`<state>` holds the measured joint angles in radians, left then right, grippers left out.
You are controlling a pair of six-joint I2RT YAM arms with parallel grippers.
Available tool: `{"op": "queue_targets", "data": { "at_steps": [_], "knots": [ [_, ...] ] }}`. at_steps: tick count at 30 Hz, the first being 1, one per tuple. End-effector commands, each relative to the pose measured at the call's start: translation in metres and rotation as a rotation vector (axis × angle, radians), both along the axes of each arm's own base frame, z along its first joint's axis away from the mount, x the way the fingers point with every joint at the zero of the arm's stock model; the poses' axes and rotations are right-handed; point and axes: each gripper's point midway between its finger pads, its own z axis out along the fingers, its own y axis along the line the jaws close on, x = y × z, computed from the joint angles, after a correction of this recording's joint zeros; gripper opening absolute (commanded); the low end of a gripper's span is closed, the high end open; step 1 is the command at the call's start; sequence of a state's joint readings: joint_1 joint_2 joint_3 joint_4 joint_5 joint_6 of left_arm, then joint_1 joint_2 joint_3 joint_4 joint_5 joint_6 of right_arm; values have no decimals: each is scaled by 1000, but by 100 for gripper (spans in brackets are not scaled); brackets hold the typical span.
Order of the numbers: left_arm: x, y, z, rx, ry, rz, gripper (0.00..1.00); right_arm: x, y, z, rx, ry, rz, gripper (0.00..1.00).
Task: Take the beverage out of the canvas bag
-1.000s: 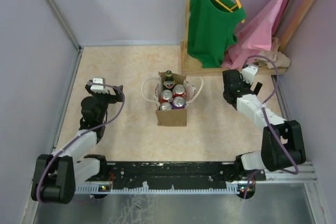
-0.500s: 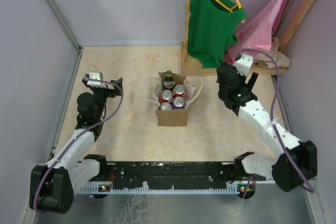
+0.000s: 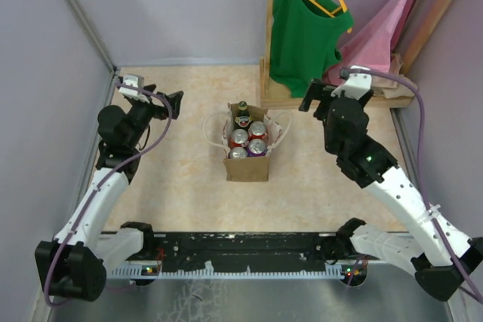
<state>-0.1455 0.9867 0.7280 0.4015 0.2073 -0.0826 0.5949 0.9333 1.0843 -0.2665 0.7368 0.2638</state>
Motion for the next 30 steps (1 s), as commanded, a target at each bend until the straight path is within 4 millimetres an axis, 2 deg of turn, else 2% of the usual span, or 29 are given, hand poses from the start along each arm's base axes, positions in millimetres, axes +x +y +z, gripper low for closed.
{"op": "queue_targets", "data": {
  "at_steps": [1, 5, 8, 13, 15, 17, 18, 20, 21, 22, 27, 30],
  "knots": [
    [-5, -20, -10, -61, 106, -103, 100, -6, 38, 25, -92, -49, 97, 99],
    [-9, -33, -25, -51, 123, -151, 100, -8, 80, 15, -149, -34, 198, 95],
    [-11, -45, -44, -11, 186, -162, 100, -4, 103, 0, -149, -6, 267, 91],
    [-21, -66, -55, 18, 193, -210, 100, -1, 117, -10, -128, 1, 308, 72],
    [-25, -73, -60, 22, 199, -230, 95, -1, 121, -13, -131, 2, 328, 64],
    [-31, -80, -67, 22, 212, -258, 81, -1, 124, -19, -137, 18, 343, 48],
    [-34, -83, -74, 21, 226, -272, 62, -1, 126, -24, -142, 34, 347, 38],
    [-41, -90, -85, 15, 251, -309, 24, -1, 128, -37, -153, 73, 354, 27],
    [-44, -94, -90, 9, 268, -324, 11, -2, 130, -44, -158, 95, 361, 26],
    [-47, -97, -96, 6, 288, -340, 2, -2, 132, -53, -164, 117, 372, 26],
    [-68, -113, -122, 9, 366, -399, 0, -9, 152, -89, -157, 204, 472, 31],
    [-77, -113, -122, -15, 361, -390, 0, -10, 167, -106, -153, 247, 528, 41]
  ]
}}
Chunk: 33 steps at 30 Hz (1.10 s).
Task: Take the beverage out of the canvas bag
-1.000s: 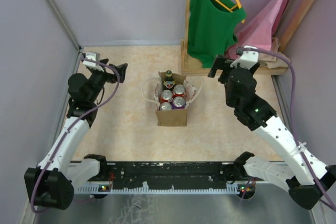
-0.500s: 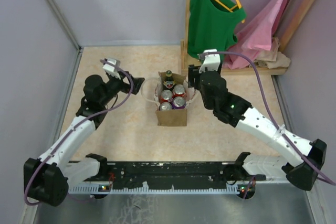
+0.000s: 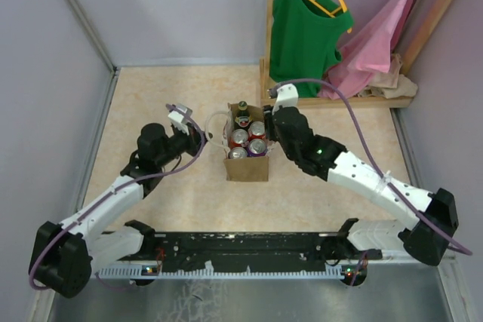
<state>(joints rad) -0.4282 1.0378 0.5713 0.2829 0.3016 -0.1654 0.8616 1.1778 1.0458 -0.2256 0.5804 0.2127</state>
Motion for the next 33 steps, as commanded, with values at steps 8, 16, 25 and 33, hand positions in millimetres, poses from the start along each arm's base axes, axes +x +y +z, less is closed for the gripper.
{"op": "queue_targets", "data": {
  "at_steps": [8, 16, 25, 33],
  "knots": [
    [-33, 2, -3, -35, 47, 5, 30, 3, 46, -54, -19, 158, 121, 57],
    [-57, 8, 1, -124, 61, 11, 96, 1, 53, -74, -22, 217, 130, 90],
    [-57, 1, -8, -167, 79, 0, 100, -17, 48, -92, -25, 287, 159, 94],
    [-44, -26, 0, -207, 56, -85, 100, -25, 48, -108, -79, 334, 187, 89]
  ]
}}
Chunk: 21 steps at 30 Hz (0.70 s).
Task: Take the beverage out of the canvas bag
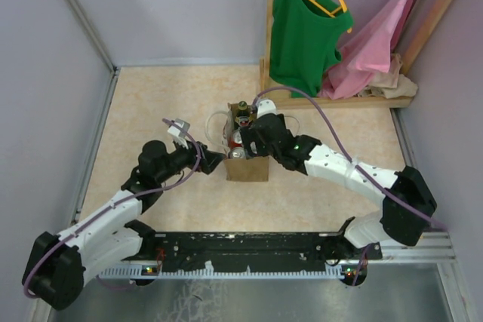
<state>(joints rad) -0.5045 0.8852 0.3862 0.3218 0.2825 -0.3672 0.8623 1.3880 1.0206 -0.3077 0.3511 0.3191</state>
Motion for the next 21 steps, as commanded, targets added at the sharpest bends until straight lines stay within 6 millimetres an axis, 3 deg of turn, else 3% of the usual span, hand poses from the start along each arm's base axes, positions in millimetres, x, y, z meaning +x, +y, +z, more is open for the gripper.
{"op": "queue_targets", "data": {
  "at_steps": [1, 10, 16, 21],
  "knots": [
    [7, -20, 27, -68, -75, -54, 100, -9, 6, -1, -9, 18, 38, 87],
    [27, -30, 31, -72, -78, -6, 100, -27, 20, -20, -108, 65, 142, 83],
    [39, -37, 23, -35, -43, 11, 99, -42, 27, -29, -172, 134, 225, 88],
    [44, -43, 7, 22, -8, 6, 87, -45, 19, -43, -236, 159, 223, 92]
  ]
}}
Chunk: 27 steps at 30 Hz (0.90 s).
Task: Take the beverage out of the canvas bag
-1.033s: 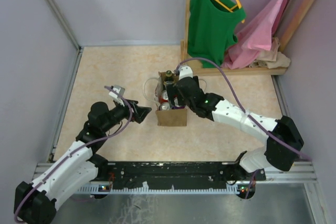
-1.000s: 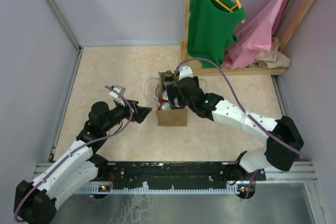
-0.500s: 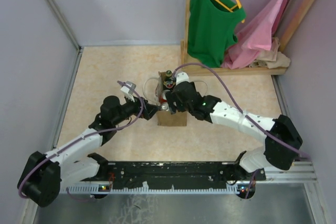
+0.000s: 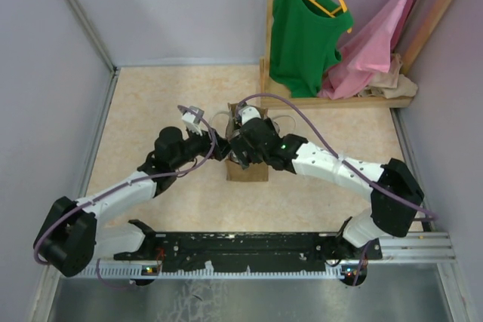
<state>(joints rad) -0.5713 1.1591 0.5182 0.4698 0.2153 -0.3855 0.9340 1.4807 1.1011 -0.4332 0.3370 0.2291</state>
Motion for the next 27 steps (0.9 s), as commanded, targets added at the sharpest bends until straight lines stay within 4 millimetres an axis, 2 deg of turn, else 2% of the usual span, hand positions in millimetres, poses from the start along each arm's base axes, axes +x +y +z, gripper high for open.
{"op": "queue_targets", "data": {
  "at_steps": [1, 8, 10, 14, 16, 20, 27],
  "knots": [
    [7, -8, -2, 40, 1, 0, 84, -23, 1, -25, -85, 98, 70, 92],
    [7, -10, -30, 114, 73, 3, 68, -26, 1, -40, -101, 137, 65, 92],
    [5, -10, -36, 123, 90, -1, 60, -29, 0, -45, -111, 151, 70, 93],
    [0, -10, -44, 146, 106, -11, 27, -30, -3, -49, -124, 156, 62, 93],
    [-2, -9, -48, 163, 114, -15, 18, -31, -4, -48, -122, 156, 62, 94],
    [-9, -8, -55, 182, 137, -28, 18, -33, -8, -52, -132, 166, 49, 95],
    [-20, -16, -52, 152, 153, -66, 34, -41, -20, -64, -149, 197, 6, 95]
  ]
}}
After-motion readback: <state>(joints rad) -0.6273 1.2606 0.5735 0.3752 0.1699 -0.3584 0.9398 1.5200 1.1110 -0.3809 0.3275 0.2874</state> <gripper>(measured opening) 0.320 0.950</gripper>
